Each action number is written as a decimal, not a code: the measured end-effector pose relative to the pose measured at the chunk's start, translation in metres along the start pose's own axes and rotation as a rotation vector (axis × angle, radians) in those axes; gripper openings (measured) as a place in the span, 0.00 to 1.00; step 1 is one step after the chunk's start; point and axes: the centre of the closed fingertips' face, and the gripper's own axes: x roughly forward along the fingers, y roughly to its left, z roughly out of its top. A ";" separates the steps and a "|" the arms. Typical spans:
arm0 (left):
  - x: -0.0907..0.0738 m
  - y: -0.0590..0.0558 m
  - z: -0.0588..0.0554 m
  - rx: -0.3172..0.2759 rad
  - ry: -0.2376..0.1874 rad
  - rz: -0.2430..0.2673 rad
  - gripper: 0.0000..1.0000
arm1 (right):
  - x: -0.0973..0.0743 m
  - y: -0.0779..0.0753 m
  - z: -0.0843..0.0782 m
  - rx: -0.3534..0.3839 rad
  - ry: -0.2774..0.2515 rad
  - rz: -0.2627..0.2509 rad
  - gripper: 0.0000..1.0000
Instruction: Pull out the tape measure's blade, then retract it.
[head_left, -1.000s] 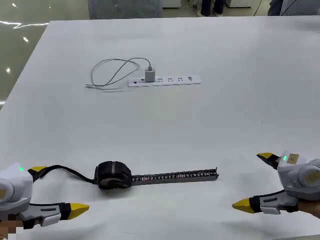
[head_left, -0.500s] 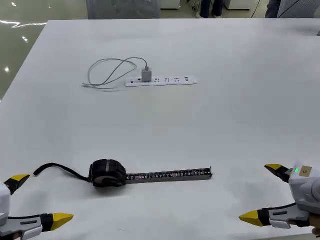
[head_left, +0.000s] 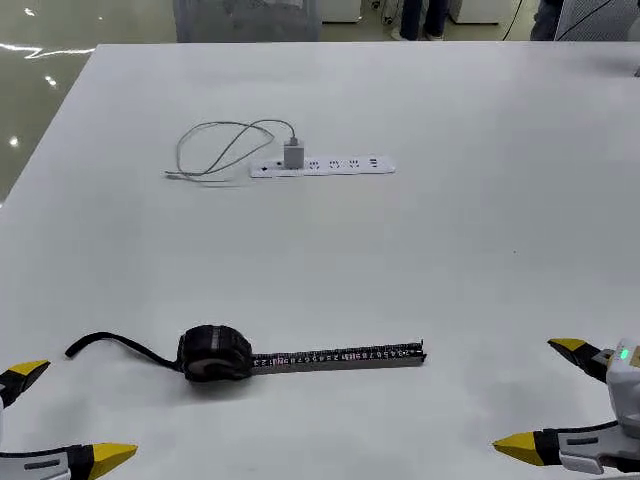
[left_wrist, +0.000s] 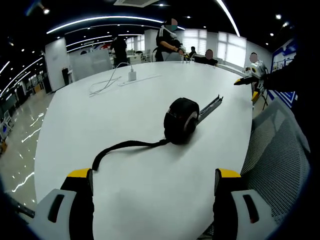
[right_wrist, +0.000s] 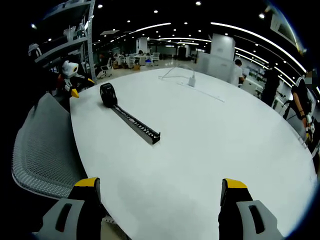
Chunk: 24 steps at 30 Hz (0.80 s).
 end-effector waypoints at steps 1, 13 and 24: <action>-0.001 0.001 0.000 -0.003 -0.001 0.000 0.99 | 0.000 0.000 -0.001 0.002 0.003 0.001 0.99; 0.001 0.000 0.007 0.015 -0.004 -0.009 0.99 | -0.002 -0.002 -0.008 0.009 0.018 -0.005 0.99; 0.003 -0.001 0.007 0.021 0.002 -0.008 0.99 | -0.005 -0.002 -0.006 0.002 0.024 -0.001 0.99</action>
